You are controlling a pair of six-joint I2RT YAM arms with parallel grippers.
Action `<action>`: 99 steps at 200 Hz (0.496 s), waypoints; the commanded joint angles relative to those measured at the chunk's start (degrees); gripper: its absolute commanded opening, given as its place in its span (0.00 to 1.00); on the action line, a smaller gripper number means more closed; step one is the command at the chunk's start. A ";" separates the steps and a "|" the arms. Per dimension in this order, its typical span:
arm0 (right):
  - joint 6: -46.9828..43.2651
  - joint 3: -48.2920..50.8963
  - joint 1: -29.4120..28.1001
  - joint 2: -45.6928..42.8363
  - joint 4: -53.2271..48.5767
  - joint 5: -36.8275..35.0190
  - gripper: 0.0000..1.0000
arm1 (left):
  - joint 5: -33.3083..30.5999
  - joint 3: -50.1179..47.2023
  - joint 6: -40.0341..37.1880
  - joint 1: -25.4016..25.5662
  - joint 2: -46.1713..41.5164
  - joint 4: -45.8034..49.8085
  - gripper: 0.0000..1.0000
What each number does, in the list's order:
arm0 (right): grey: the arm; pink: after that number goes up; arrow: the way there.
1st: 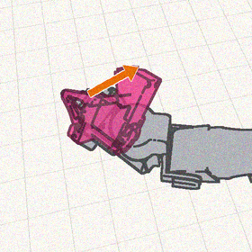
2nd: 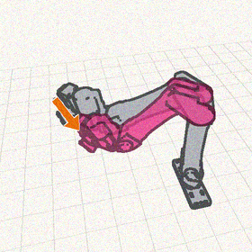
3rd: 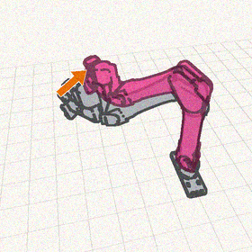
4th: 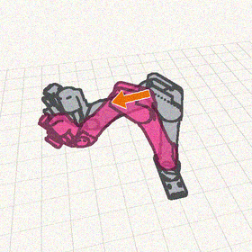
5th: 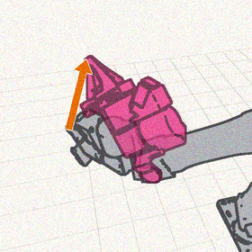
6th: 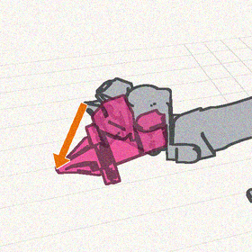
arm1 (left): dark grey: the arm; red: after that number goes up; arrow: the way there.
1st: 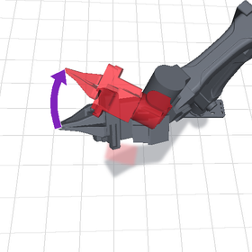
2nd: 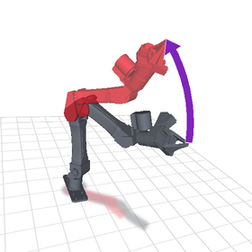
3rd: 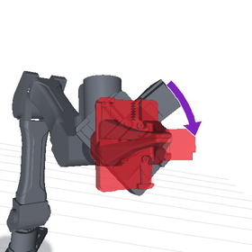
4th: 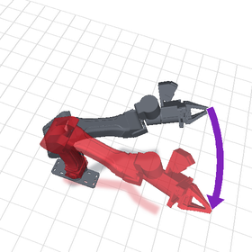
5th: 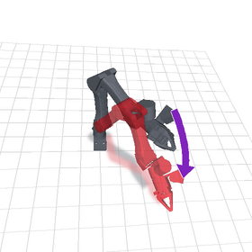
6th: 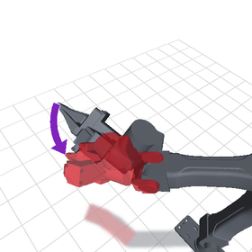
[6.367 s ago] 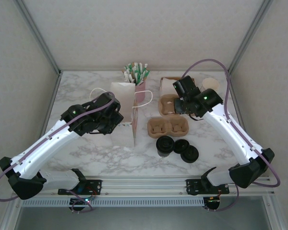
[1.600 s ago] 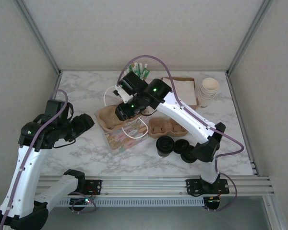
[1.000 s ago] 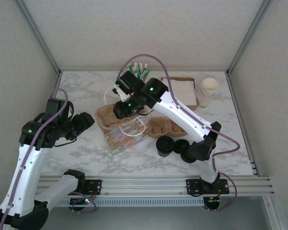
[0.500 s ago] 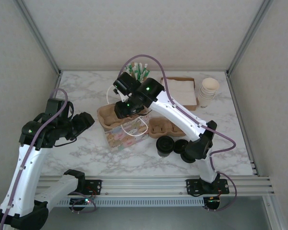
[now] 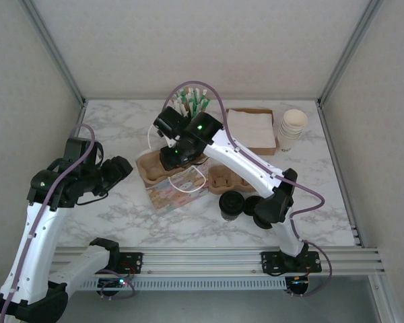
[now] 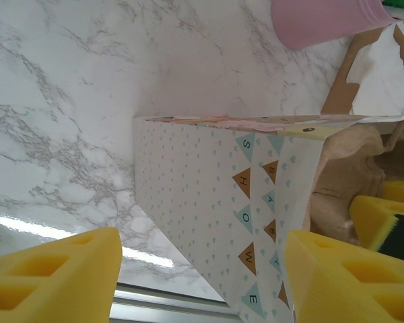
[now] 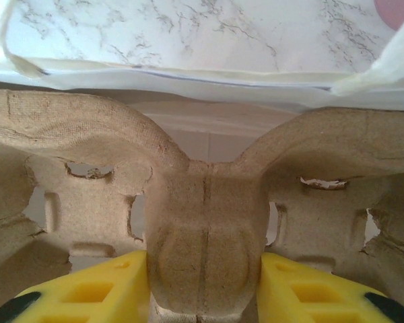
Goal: Pack the takeout coffee
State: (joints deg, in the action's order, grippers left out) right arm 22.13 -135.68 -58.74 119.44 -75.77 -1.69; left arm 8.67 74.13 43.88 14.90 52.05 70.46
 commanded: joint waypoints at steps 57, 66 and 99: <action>1.56 -2.11 -2.53 3.92 -0.34 -4.01 0.44 | 0.58 -1.49 1.82 -0.39 -0.55 -0.85 0.63; 1.56 -2.13 -2.62 4.21 -0.43 -4.34 0.44 | 0.64 -1.44 1.91 -0.39 -0.64 -0.92 0.63; 1.48 -2.22 -2.73 5.03 -0.74 -4.73 0.46 | 0.56 -1.62 2.24 -0.39 -0.64 -0.94 0.63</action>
State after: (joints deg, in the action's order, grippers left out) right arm 23.22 -136.18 -60.71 122.83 -75.72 -4.97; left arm 8.64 72.99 45.25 14.90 52.05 70.06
